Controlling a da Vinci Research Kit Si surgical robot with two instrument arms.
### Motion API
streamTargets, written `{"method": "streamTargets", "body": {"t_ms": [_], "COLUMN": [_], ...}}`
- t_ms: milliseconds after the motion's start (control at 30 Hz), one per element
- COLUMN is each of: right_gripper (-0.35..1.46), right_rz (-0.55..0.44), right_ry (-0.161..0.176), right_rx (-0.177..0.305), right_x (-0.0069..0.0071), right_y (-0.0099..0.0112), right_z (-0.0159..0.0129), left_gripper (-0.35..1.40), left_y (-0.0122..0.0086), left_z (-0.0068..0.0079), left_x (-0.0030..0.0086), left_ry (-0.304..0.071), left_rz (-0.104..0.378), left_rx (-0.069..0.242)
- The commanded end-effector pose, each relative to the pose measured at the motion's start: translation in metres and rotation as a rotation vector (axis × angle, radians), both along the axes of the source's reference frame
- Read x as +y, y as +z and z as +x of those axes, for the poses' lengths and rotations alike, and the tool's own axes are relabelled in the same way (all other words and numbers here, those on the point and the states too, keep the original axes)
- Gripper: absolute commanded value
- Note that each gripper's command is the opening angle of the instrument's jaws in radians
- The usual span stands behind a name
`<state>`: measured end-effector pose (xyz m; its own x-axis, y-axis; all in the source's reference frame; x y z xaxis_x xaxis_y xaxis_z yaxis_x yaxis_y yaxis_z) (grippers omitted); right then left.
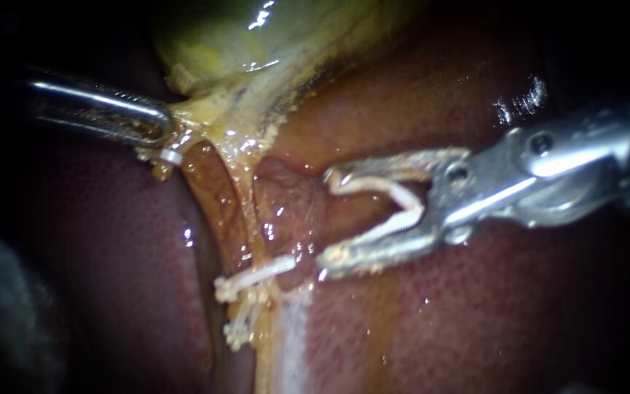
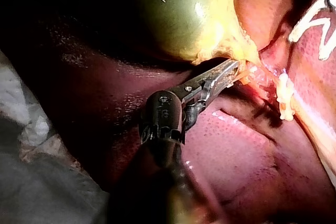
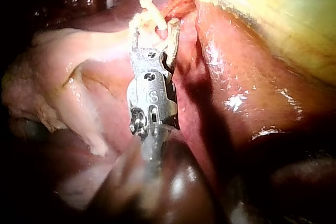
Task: Clipping second clip right tube
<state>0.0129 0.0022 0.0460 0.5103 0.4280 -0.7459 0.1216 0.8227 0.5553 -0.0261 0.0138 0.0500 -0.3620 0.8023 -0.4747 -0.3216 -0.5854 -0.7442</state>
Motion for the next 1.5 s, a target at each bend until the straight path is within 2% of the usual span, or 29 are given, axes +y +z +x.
{"method": "streamTargets", "body": {"t_ms": [33,100,267,333,400,500,767,867,1000,1133,1367,1500], "right_gripper": [0.45,0.45,0.45,0.45,0.45,0.45,0.45,0.45,0.46,0.46,0.45,0.45], "right_rz": [0.016,0.033,0.074,0.089,0.094,0.113,0.135,0.148,0.168,0.217,0.287,0.337], "right_ry": [0.001,-0.004,0.012,0.028,0.069,0.088,0.105,0.098,0.089,0.081,0.080,0.080], "right_rx": [0.001,0.002,-0.025,-0.039,-0.060,-0.072,-0.091,-0.091,-0.068,-0.019,0.067,0.099], "right_x": [-0.0003,-0.0009,-0.0014,-0.0015,-0.0015,-0.0015,-0.0015,-0.0019,-0.0027,-0.0031,-0.0031,-0.0034], "right_y": [0.0003,0.0011,0.0032,0.0040,0.0049,0.0060,0.0076,0.0082,0.0093,0.0099,0.0099,0.0098], "right_z": [0.0004,0.0013,0.0030,0.0034,0.0037,0.0036,0.0042,0.0048,0.0055,0.0062,0.0075,0.0086], "left_gripper": [-0.35,-0.35,-0.35,-0.35,-0.35,-0.35,-0.35,-0.35,-0.35,-0.35,-0.35,-0.35], "left_y": [0.0000,0.0000,-0.0002,-0.0002,-0.0003,-0.0003,-0.0003,-0.0003,-0.0004,-0.0004,-0.0004,-0.0004], "left_z": [0.0000,-0.0001,-0.0003,-0.0004,-0.0006,-0.0007,-0.0007,-0.0008,-0.0008,-0.0008,-0.0009,-0.0009], "left_x": [0.0000,0.0000,-0.0002,-0.0003,-0.0004,-0.0005,-0.0005,-0.0005,-0.0006,-0.0006,-0.0006,-0.0006], "left_ry": [-0.001,-0.001,-0.003,-0.005,-0.006,-0.007,-0.007,-0.008,-0.008,-0.010,-0.011,-0.011], "left_rz": [0.001,0.001,0.000,0.000,0.000,-0.001,-0.001,-0.001,-0.001,-0.002,-0.002,-0.002], "left_rx": [0.001,0.001,0.003,0.003,0.004,0.005,0.006,0.006,0.006,0.008,0.008,0.008]}}
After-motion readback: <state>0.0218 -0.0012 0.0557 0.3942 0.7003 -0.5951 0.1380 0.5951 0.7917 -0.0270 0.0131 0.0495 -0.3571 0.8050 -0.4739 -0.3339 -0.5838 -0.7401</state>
